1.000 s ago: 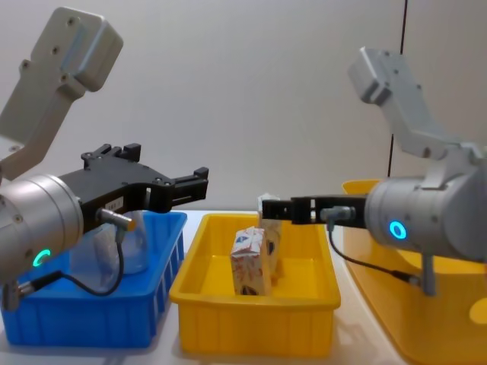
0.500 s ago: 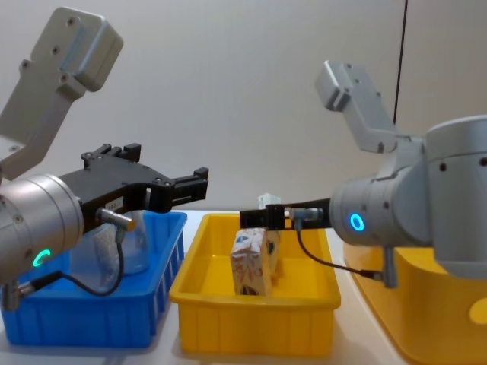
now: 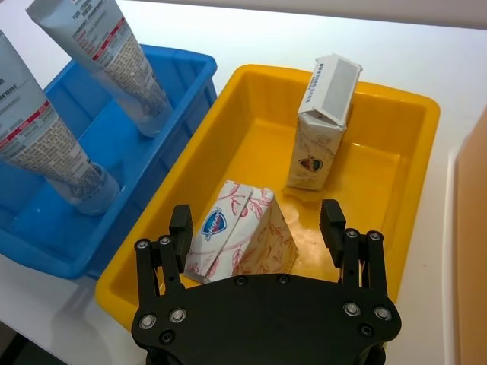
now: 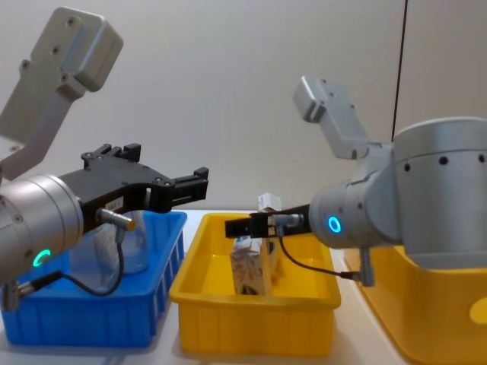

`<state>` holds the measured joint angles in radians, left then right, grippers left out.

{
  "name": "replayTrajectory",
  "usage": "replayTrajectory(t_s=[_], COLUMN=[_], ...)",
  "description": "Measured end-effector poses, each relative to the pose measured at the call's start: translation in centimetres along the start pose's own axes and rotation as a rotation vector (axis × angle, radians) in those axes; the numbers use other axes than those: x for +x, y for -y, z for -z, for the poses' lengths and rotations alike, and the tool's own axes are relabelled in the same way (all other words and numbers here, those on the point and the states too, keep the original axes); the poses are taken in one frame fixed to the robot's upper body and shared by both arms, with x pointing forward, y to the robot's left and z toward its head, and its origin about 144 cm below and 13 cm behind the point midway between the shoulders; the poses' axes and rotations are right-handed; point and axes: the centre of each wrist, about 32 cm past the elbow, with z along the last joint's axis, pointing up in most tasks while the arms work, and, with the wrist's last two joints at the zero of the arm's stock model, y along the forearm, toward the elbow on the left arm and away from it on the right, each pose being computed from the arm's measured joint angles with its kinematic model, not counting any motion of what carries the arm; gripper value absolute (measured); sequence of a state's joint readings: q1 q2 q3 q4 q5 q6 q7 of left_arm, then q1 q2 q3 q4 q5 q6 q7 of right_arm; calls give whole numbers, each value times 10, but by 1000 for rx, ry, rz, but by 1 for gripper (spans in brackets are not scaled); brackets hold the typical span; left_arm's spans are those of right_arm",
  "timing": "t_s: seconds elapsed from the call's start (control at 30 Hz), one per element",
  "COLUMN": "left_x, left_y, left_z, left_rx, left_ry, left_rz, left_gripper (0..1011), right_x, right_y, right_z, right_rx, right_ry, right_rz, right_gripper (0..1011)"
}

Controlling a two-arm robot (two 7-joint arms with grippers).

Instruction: Bimanual collaborative sorting of washing and personal care products

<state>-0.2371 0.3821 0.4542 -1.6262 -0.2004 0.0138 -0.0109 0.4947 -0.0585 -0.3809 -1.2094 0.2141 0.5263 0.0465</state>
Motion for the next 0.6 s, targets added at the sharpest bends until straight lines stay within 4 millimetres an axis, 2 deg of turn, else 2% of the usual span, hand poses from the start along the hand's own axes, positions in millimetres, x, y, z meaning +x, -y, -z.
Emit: replayTrajectory(t_s=[0.6], left_x=[0], left_y=[0], left_z=[0], left_rx=[0], left_ry=[0], left_rz=[0], left_gripper=[1001], right_x=[-1], right_y=[-21], right_z=[-5], right_rx=[-16], right_ry=[17], right_rz=[-67], right_gripper=[1004])
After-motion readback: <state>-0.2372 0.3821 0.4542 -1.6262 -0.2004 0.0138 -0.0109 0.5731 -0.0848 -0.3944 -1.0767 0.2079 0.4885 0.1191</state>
